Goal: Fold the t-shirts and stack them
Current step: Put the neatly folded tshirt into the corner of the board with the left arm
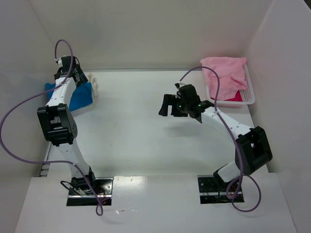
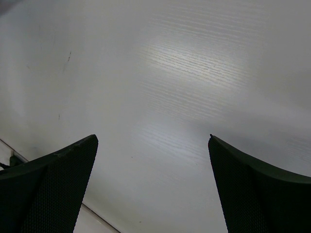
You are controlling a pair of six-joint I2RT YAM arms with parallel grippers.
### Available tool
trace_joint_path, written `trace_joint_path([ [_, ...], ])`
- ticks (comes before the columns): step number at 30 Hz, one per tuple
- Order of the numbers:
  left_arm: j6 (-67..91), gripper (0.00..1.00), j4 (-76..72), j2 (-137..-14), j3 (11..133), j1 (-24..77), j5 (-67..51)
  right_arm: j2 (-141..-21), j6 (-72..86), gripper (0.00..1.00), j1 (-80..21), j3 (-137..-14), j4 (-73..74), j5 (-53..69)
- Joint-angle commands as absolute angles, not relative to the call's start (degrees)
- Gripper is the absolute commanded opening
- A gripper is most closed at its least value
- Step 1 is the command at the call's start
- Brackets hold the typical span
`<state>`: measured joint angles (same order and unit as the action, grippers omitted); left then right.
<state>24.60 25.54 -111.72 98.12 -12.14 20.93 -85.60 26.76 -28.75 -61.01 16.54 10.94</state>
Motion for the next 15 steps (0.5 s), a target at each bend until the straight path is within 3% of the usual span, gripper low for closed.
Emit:
trace_joint_path([
  [1,27.3,0.9,21.89,-112.41,100.46,-14.38,21.9,-84.37,26.89,1.0,-29.44,-60.56,13.96,10.02],
  [4,28.91,0.79,20.48,-113.77,99.93,-15.82,21.01,-85.43,26.28,1.0,-29.44,-60.56,13.89,10.02],
  [6,29.53,0.65,20.48,-115.16,99.93,-15.91,21.52,-86.72,25.67,1.0,-29.44,-60.56,13.89,10.46],
  [7,30.12,0.47,20.48,-115.84,99.49,-15.91,21.62,-86.83,25.66,1.0,-29.44,-61.07,13.89,10.55],
  [8,30.23,0.36,20.04,-116.36,99.41,-15.91,21.62,-87.42,25.15,1.0,-29.44,-61.17,13.89,10.55],
  [11,30.94,0.1,18.71,-118.05,98.88,-15.91,20.9,-88.74,25.05,0.99,-29.44,-61.79,13.89,11.07],
  [15,31.36,0.07,17.98,-122.06,100.25,-15.91,17.72,-89.38,24.52,0.99,-29.44,-61.79,13.89,11.07],
])
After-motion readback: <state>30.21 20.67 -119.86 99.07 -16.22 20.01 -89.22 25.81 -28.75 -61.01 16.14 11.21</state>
